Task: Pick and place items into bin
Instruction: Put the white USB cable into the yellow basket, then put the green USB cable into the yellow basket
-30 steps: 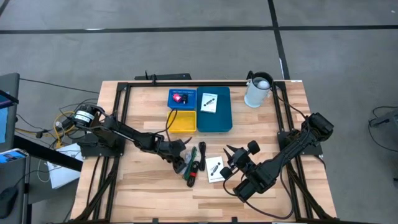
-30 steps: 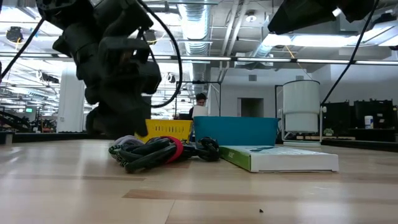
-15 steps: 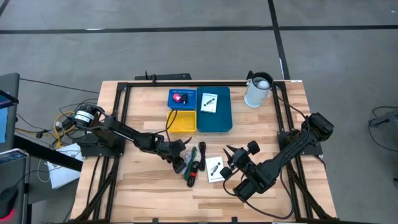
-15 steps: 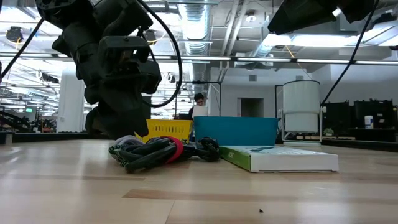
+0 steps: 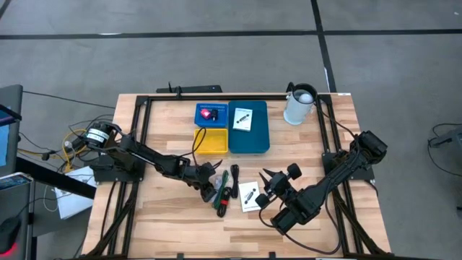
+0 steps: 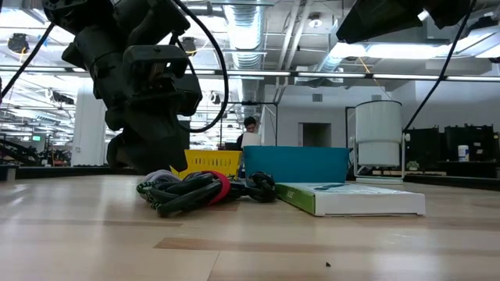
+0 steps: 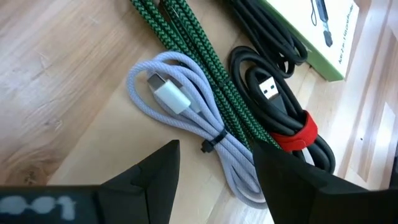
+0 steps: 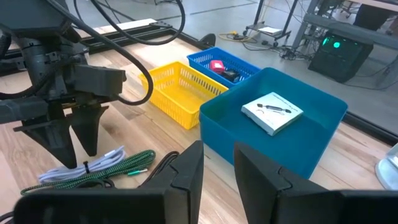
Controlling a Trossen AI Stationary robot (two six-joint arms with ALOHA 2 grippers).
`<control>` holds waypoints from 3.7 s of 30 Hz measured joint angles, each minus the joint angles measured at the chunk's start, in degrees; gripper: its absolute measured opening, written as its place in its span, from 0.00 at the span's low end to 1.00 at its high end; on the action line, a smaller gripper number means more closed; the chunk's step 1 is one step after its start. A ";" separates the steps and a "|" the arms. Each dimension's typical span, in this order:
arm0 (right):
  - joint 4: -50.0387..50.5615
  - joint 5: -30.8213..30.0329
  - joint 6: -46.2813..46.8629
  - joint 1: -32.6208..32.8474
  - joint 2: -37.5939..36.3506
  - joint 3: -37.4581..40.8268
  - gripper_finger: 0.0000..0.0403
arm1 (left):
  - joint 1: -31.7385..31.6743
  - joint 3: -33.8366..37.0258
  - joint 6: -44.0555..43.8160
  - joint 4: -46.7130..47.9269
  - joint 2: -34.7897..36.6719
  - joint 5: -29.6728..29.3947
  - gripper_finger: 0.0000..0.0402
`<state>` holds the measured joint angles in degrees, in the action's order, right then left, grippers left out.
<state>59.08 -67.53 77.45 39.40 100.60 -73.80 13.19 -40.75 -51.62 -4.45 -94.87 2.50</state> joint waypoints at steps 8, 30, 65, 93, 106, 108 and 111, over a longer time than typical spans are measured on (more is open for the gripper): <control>-0.04 0.00 0.00 0.00 0.00 0.00 0.20 | 0.76 0.00 -0.02 -0.42 0.02 -0.12 0.48; -2.71 0.24 -2.95 -0.03 0.00 -0.01 0.20 | 1.60 -5.41 1.16 0.10 -7.00 4.79 0.48; -3.26 0.17 -3.98 -2.12 0.00 0.00 0.20 | -2.26 -8.31 27.28 30.17 16.63 -22.61 0.02; -4.50 3.23 -5.95 -5.05 0.02 0.02 0.20 | -11.76 -8.35 53.84 31.49 15.93 -29.42 0.07; -4.54 3.28 -5.95 -5.05 0.02 0.02 0.20 | -11.76 -8.35 57.05 30.12 15.96 -34.94 0.22; -4.54 3.28 -5.95 -5.05 0.02 0.02 0.20 | -11.77 -8.35 57.05 30.12 15.96 -35.12 0.25; -4.56 3.28 -5.95 -5.05 0.02 0.02 0.20 | -11.78 -8.35 57.05 29.80 15.96 -35.12 0.28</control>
<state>54.53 -64.25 71.50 34.35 100.62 -73.78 1.41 -49.10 5.43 25.35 -78.91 -32.62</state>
